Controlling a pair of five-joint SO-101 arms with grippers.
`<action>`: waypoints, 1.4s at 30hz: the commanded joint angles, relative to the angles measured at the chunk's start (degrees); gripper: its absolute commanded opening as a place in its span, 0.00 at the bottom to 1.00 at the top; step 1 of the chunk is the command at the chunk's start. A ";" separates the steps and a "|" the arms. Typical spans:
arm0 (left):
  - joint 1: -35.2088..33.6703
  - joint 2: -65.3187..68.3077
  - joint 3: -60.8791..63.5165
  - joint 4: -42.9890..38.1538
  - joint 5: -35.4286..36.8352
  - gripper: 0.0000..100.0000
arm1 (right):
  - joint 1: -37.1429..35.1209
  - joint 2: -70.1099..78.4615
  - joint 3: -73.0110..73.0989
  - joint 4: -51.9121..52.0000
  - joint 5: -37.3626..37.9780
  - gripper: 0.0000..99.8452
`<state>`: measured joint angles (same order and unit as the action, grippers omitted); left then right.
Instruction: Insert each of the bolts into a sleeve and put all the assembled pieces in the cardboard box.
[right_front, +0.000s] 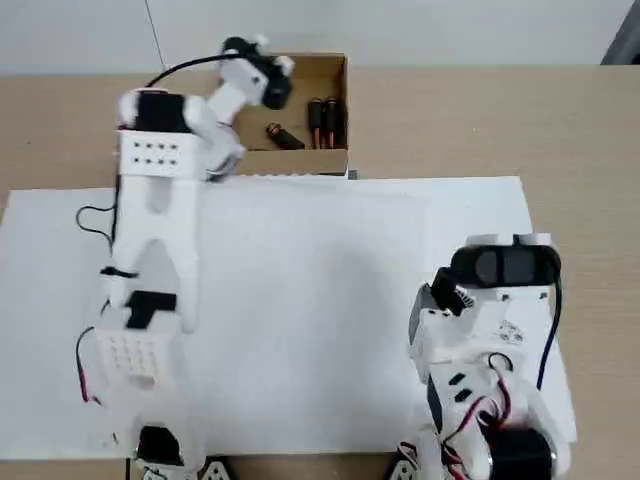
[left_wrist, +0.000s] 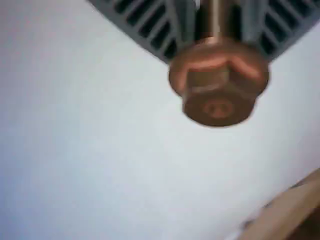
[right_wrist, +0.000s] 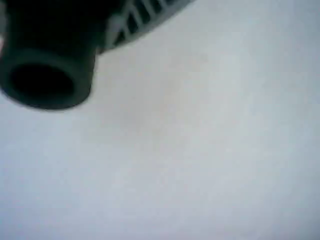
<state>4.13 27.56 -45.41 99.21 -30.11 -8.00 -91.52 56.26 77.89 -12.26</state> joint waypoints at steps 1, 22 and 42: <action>5.10 -11.96 3.74 1.23 2.46 0.01 | 0.66 -1.80 -2.37 1.10 2.73 0.00; 16.09 -54.86 33.71 -2.55 39.30 0.01 | 0.22 -12.35 9.32 -0.57 9.76 0.00; 16.35 -97.67 91.12 -38.15 56.18 0.01 | -22.55 -12.26 22.51 -16.84 12.66 0.00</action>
<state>20.04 -64.48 40.92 67.30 24.57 -26.90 -103.21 78.24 64.09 -0.04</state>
